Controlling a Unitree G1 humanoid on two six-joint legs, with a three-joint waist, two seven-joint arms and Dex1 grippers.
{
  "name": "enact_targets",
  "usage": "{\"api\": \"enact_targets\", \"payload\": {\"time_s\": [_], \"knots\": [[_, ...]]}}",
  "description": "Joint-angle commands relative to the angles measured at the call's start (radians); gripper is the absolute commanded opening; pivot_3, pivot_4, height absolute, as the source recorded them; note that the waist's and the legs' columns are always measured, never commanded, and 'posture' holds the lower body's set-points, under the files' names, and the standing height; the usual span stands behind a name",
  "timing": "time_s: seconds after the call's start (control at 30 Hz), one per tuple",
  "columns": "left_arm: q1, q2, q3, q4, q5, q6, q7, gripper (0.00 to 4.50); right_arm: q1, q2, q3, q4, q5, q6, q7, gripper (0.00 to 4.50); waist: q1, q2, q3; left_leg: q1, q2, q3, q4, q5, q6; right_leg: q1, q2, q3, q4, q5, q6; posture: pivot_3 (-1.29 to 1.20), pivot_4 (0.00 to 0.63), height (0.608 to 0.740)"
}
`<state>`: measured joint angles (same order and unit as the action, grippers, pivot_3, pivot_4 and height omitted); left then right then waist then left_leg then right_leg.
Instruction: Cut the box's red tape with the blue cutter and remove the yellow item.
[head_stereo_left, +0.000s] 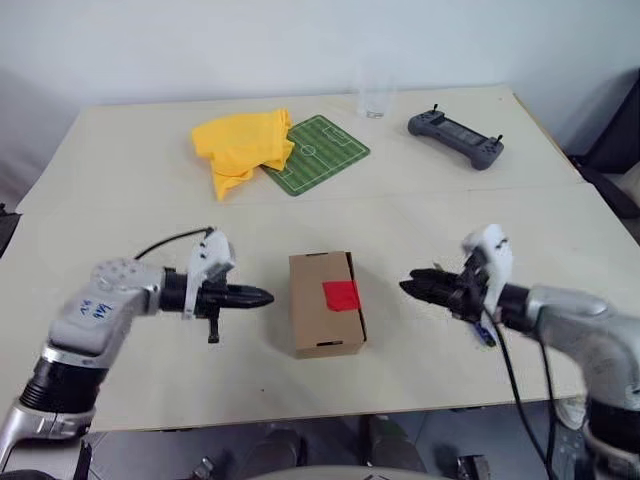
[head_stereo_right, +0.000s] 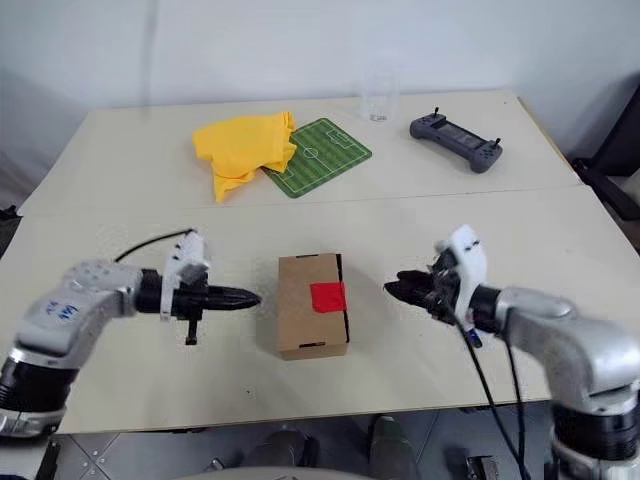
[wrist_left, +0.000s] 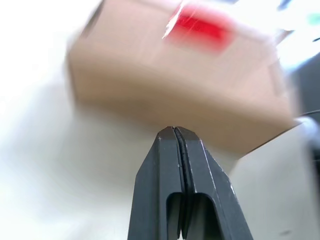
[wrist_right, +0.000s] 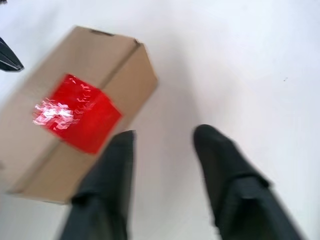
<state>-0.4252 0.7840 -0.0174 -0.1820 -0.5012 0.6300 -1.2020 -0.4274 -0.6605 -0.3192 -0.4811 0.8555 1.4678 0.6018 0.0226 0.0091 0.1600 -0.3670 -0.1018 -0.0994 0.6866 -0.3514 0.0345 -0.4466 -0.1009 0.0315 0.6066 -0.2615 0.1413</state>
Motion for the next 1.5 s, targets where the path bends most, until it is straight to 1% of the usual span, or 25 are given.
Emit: {"api": "enact_targets", "payload": {"time_s": [0.03,0.07,0.1,0.23,0.3,0.4,0.53,0.6,0.67,0.9,1.1,1.23,1.37,1.5], "knots": [[-0.039,-0.075,-0.025,-0.015,-0.033,-0.045,-0.008,0.00,-0.094,0.003,0.001,0.060,0.200,0.147,-0.116,3.38,0.001,0.000,0.000,0.000,0.000,0.000,-0.001,0.000,0.000,0.000,0.000,0.000,0.000,0.000,0.000,0.00,0.150,0.740],[-0.053,-0.097,-0.041,-0.006,-0.014,-0.053,0.008,0.00,-0.112,0.004,0.024,0.079,0.236,0.147,-0.163,3.77,0.003,0.000,0.000,-0.001,0.000,-0.001,-0.002,0.000,-0.001,0.000,0.000,0.000,0.000,0.000,0.000,0.00,0.150,0.740],[-0.066,-0.122,-0.067,0.010,0.020,-0.076,0.026,0.00,-0.131,0.034,0.042,0.095,0.256,0.147,-0.220,4.06,0.003,0.000,0.000,-0.001,0.000,-0.002,-0.002,0.000,-0.001,0.000,0.000,0.000,-0.001,0.000,-0.001,0.00,0.150,0.740],[-0.106,-0.182,-0.157,0.068,0.132,-0.132,0.093,0.00,-0.169,0.134,0.093,0.136,0.280,0.147,-0.406,4.06,-0.001,-0.001,0.000,-0.002,-0.001,-0.001,-0.003,0.001,0.000,-0.001,0.000,-0.002,-0.001,0.000,-0.001,0.00,0.150,0.740],[-0.118,-0.206,-0.181,0.079,0.161,-0.139,0.122,0.00,-0.175,0.168,0.097,0.153,0.286,0.147,-0.475,4.06,-0.002,-0.001,0.000,-0.002,-0.002,0.000,-0.003,0.001,0.000,-0.002,0.000,-0.002,0.000,0.000,0.000,0.00,0.150,0.740],[-0.121,-0.229,-0.193,0.079,0.179,-0.138,0.151,0.00,-0.170,0.193,0.103,0.159,0.309,0.147,-0.539,4.06,-0.002,-0.001,0.000,-0.002,-0.003,0.000,-0.003,0.001,0.001,-0.002,0.000,-0.003,0.001,0.000,0.000,0.00,0.150,0.740],[-0.104,-0.233,-0.196,0.065,0.182,-0.135,0.159,0.00,-0.146,0.198,0.113,0.157,0.320,0.147,-0.591,4.06,-0.002,-0.001,0.000,-0.001,-0.003,0.000,-0.003,0.001,0.001,-0.002,0.000,-0.003,0.001,0.000,0.000,0.00,0.150,0.740],[-0.094,-0.231,-0.196,0.058,0.181,-0.135,0.162,0.00,-0.135,0.204,0.110,0.163,0.319,0.147,-0.609,4.06,-0.002,-0.001,0.000,-0.001,-0.003,0.000,-0.003,0.001,0.001,-0.002,0.000,-0.003,0.002,0.000,0.000,0.00,0.150,0.740],[-0.092,-0.229,-0.198,0.052,0.180,-0.133,0.163,0.00,-0.124,0.187,0.111,0.162,0.312,0.147,-0.609,4.06,-0.002,-0.001,0.000,0.000,-0.003,0.000,-0.003,0.001,0.001,-0.002,0.000,-0.002,0.002,0.000,0.000,0.00,0.150,0.740],[-0.095,-0.223,-0.208,0.062,0.187,-0.139,0.159,0.00,-0.099,0.119,0.121,0.163,0.295,0.147,-0.581,4.06,0.003,-0.001,-0.001,0.000,-0.004,-0.001,-0.003,0.002,0.002,0.000,0.000,-0.002,0.002,0.000,0.000,0.00,0.150,0.740],[-0.084,-0.220,-0.219,0.062,0.192,-0.141,0.154,0.00,-0.094,0.102,0.118,0.173,0.302,0.147,-0.572,4.06,0.001,-0.001,-0.001,0.000,-0.005,-0.001,-0.003,0.002,0.003,0.000,0.000,-0.002,0.002,0.000,0.000,0.00,0.150,0.740],[-0.085,-0.226,-0.228,0.066,0.196,-0.144,0.155,0.00,-0.108,0.099,0.148,0.162,0.294,0.147,-0.579,4.06,0.001,-0.001,-0.001,0.000,-0.005,-0.001,-0.003,0.002,0.003,0.000,0.000,-0.002,0.002,0.000,0.000,0.00,0.150,0.740],[-0.096,-0.228,-0.260,0.059,0.209,-0.149,0.141,0.00,-0.129,0.121,0.192,0.145,0.288,0.147,-0.602,4.06,0.001,-0.002,-0.001,0.000,-0.005,-0.001,-0.003,0.002,0.003,0.000,0.000,-0.002,0.002,0.000,0.000,0.00,0.150,0.740],[-0.090,-0.219,-0.284,0.051,0.222,-0.149,0.132,0.00,-0.131,0.110,0.227,0.126,0.269,0.147,-0.615,4.06,0.001,-0.002,-0.002,0.001,-0.005,-0.001,-0.003,0.002,0.003,0.000,-0.001,-0.002,0.001,0.000,0.000,0.00,0.150,0.740]]}}
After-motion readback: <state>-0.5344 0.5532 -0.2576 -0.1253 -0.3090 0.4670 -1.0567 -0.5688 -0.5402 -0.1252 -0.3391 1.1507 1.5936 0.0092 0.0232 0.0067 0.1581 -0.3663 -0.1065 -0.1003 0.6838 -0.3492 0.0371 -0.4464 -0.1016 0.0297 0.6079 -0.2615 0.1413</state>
